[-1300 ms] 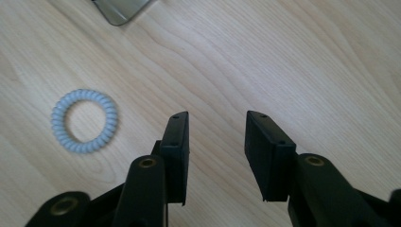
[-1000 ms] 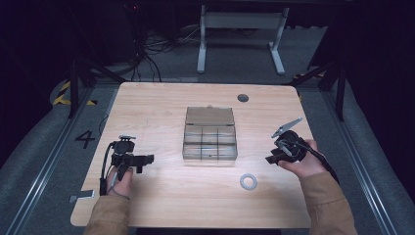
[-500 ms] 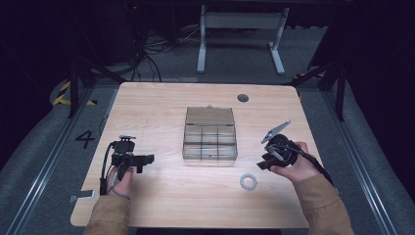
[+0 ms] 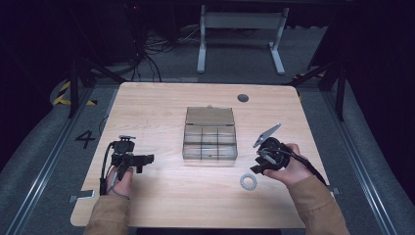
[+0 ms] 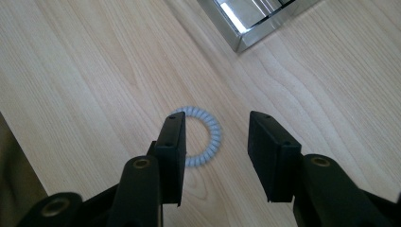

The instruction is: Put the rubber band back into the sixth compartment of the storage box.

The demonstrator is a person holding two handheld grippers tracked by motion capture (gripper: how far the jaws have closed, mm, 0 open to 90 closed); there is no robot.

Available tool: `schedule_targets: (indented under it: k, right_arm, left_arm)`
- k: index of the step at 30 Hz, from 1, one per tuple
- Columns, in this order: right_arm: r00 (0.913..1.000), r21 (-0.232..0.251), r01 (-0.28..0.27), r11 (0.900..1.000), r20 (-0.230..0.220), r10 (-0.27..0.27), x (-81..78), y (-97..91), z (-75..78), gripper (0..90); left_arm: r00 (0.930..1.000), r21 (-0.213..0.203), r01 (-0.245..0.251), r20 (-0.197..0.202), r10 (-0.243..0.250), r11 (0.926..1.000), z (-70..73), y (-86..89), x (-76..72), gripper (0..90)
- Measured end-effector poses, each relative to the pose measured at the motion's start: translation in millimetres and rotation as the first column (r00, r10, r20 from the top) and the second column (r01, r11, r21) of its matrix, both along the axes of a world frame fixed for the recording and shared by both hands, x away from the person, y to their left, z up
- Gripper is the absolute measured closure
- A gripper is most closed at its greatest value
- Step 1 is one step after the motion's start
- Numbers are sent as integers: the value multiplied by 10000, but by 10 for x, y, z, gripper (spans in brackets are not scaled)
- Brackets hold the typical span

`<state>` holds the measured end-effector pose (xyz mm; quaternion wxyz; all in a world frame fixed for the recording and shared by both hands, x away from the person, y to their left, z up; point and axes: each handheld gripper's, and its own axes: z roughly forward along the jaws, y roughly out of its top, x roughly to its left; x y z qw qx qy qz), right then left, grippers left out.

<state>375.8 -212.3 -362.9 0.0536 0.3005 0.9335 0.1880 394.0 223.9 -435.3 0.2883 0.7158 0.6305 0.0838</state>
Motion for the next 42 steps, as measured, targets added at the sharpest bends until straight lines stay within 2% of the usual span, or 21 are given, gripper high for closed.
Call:
schedule_targets:
  k: [13,20,27,30,34,42]
  right_arm:
    - [9999,13,-60,10000,82,60,7,60,-48,571]
    - [9998,67,-123,9999,-154,124,32,87,-119,593]
    - [9994,-346,-340,9988,-124,336,67,125,-228,626]
    - [9989,-398,-311,9987,-374,296,87,130,-269,651]
    - [9980,-601,-469,9971,-451,443,102,145,-325,665]
    - [9966,-884,-422,9952,-743,357,131,160,-421,687]
  left_arm:
    - [10000,-19,-50,-7,50,10000,5,1,-3,161]
    - [9999,-50,-95,31,95,9999,3,-1,-4,161]
    - [10000,-54,-95,28,95,9999,3,2,-3,161]
    - [9999,-51,-98,22,98,9999,3,2,-3,161]
    - [9999,-48,-101,20,101,9999,2,0,-2,161]
    - [9999,-47,-104,15,104,9999,2,0,-2,161]
